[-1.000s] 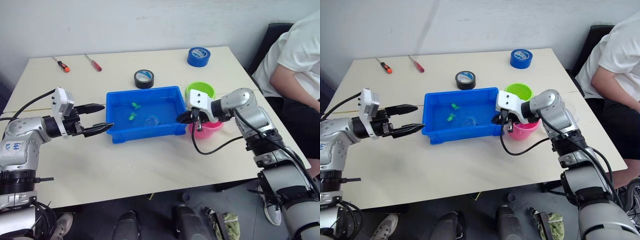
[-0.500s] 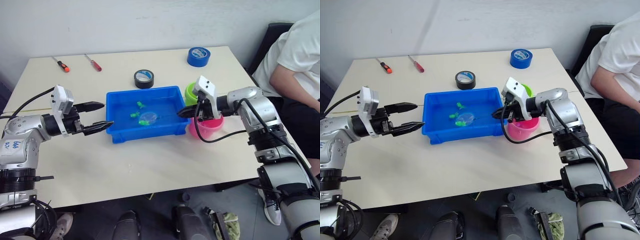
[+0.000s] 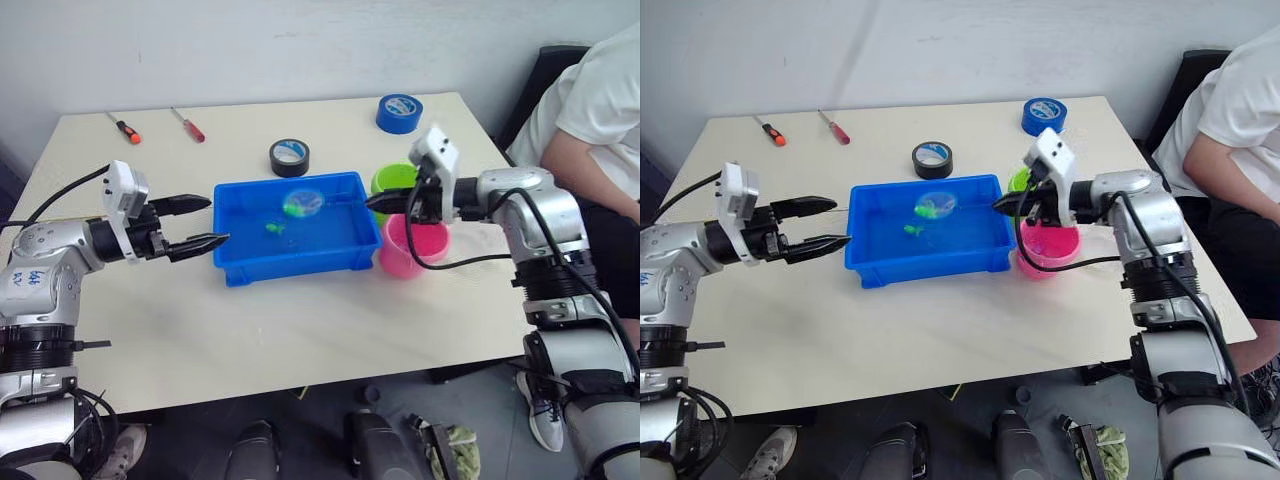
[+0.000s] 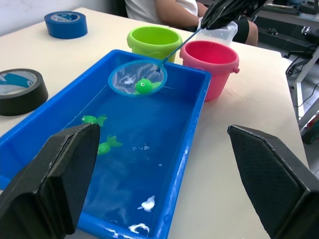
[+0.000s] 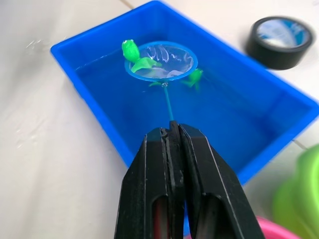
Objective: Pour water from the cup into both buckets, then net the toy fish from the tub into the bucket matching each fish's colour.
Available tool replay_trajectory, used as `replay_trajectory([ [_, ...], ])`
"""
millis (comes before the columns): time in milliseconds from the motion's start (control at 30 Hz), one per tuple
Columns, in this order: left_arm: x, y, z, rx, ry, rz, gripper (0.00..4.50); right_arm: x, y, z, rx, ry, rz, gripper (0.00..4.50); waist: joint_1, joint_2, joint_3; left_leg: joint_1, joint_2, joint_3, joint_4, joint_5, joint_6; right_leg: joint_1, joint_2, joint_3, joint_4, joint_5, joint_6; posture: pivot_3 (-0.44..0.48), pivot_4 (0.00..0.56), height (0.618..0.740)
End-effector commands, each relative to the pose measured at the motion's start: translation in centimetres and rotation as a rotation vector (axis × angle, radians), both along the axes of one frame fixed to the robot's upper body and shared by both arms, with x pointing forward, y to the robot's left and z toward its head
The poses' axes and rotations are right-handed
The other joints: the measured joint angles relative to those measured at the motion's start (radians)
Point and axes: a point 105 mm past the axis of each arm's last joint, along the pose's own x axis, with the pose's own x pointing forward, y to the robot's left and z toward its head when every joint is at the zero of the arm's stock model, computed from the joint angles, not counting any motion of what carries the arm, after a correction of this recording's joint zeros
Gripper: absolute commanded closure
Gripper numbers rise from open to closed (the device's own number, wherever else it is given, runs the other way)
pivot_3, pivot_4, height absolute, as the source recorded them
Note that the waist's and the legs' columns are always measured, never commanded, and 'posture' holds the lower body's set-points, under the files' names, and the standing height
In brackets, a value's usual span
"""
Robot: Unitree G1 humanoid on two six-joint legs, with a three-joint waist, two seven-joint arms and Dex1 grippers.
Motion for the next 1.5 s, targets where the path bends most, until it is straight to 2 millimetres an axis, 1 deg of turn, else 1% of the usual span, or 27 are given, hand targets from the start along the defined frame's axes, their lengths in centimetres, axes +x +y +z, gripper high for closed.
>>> replay_trajectory([
  [33,0.3,-0.4,1.3,0.002,-0.049,-0.023,0.03,-0.5,-2.5,3.3,0.07,-0.098,-0.07,4.5,-0.001,0.0,0.0,0.0,0.0,0.0,0.0,0.0,0.0,0.0,0.0,0.0,0.0,0.0,0.0,0.0,0.15,0.731],
  [100,0.6,-0.6,1.5,0.0,-0.053,-0.03,0.03,-0.4,-3.9,4.0,0.083,-0.114,-0.121,4.5,0.001,0.0,0.0,0.0,0.0,0.0,0.0,0.0,0.0,0.0,0.0,0.0,0.0,0.0,0.0,0.0,0.15,0.731],
  [133,0.8,-0.6,1.5,0.0,-0.054,-0.033,0.03,-0.3,-4.2,4.1,0.085,-0.116,-0.135,4.5,0.001,0.0,0.0,0.0,0.0,0.0,-0.001,0.0,0.0,0.0,0.0,0.0,-0.001,0.0,0.0,0.0,0.15,0.731],
  [167,0.9,-0.7,1.6,-0.001,-0.055,-0.038,0.03,-0.2,-5.0,4.2,0.081,-0.124,-0.164,4.5,0.001,0.0,0.0,0.0,0.0,0.0,-0.001,0.0,0.0,0.0,0.0,0.0,-0.001,0.0,0.0,0.0,0.15,0.731],
  [300,1.7,-1.5,2.0,-0.008,-0.064,-0.071,0.03,0.2,-8.8,4.8,0.059,-0.165,-0.303,4.5,0.001,0.0,0.0,0.0,0.0,0.0,-0.001,0.0,0.0,0.0,0.0,0.0,-0.002,0.0,0.0,0.0,0.15,0.731],
  [400,2.3,-2.0,2.1,-0.006,-0.072,-0.085,0.03,0.3,-10.4,4.9,0.045,-0.181,-0.367,4.5,0.001,0.0,0.0,0.0,-0.001,0.001,-0.001,0.0,0.0,0.0,0.0,0.0,-0.002,0.0,0.0,0.0,0.15,0.731],
  [467,2.7,-2.3,2.2,-0.006,-0.079,-0.091,0.03,0.3,-11.3,4.5,0.02,-0.189,-0.406,4.5,0.0,0.0,0.0,0.0,-0.001,0.001,-0.002,0.0,0.0,0.0,0.0,0.0,-0.002,0.0,0.0,0.0,0.15,0.731],
  [633,3.1,-2.5,2.0,-0.002,-0.08,-0.1,0.03,0.2,-12.5,3.2,-0.073,-0.216,-0.461,4.5,-0.004,0.0,0.0,0.0,0.0,0.002,-0.004,0.0,0.0,-0.001,0.0,0.001,-0.003,0.0,0.0,0.0,0.15,0.731],
  [733,3.2,-2.6,2.0,0.001,-0.08,-0.106,0.03,0.2,-13.2,2.6,-0.17,-0.268,-0.491,4.5,-0.002,0.0,0.0,0.0,0.0,0.002,-0.003,0.0,0.0,-0.001,0.0,0.002,-0.003,0.0,0.0,0.0,0.15,0.731],
  [833,3.3,-2.6,2.0,0.003,-0.081,-0.109,0.03,0.2,-13.2,2.4,-0.281,-0.36,-0.495,4.5,-0.001,0.0,0.0,0.0,-0.001,0.002,-0.003,0.0,0.0,-0.001,0.0,0.002,-0.003,0.0,0.0,0.0,0.15,0.731],
  [967,3.3,-2.6,2.0,0.005,-0.081,-0.112,0.03,0.1,-12.6,2.3,-0.408,-0.471,-0.461,4.5,-0.001,0.0,0.0,0.0,-0.001,0.002,-0.003,0.0,0.0,-0.001,0.0,0.002,-0.003,0.0,0.0,0.0,0.15,0.731],
  [1167,3.4,-2.7,2.0,0.004,-0.08,-0.114,0.03,-0.5,-10.8,2.3,-0.667,-0.7,-0.368,4.5,0.0,0.0,0.0,0.0,-0.001,0.002,-0.003,0.0,0.0,-0.001,0.0,0.002,-0.003,0.0,0.0,0.0,0.15,0.731],
  [1300,3.4,-2.7,1.9,0.001,-0.079,-0.114,0.03,-0.8,-10.5,2.4,-0.879,-0.864,-0.308,4.5,0.001,0.0,0.0,0.0,-0.001,0.002,-0.003,0.0,0.0,-0.001,0.0,0.002,-0.003,0.0,0.0,0.0,0.15,0.731],
  [1367,3.4,-2.7,1.8,0.001,-0.078,-0.114,0.03,-0.9,-10.3,2.4,-0.914,-0.9,-0.295,4.5,0.001,0.0,0.0,0.0,-0.001,0.002,-0.003,0.0,0.0,-0.001,0.0,0.002,-0.003,0.0,0.0,0.0,0.15,0.731],
  [1500,3.4,-2.8,1.9,-0.003,-0.079,-0.117,0.03,-0.8,-10.1,2.4,-1.074,-1.01,-0.24,4.5,0.0,0.0,0.0,0.0,-0.001,0.002,-0.002,0.0,0.0,-0.001,0.0,0.002,-0.002,0.0,0.0,0.0,0.15,0.731],
])
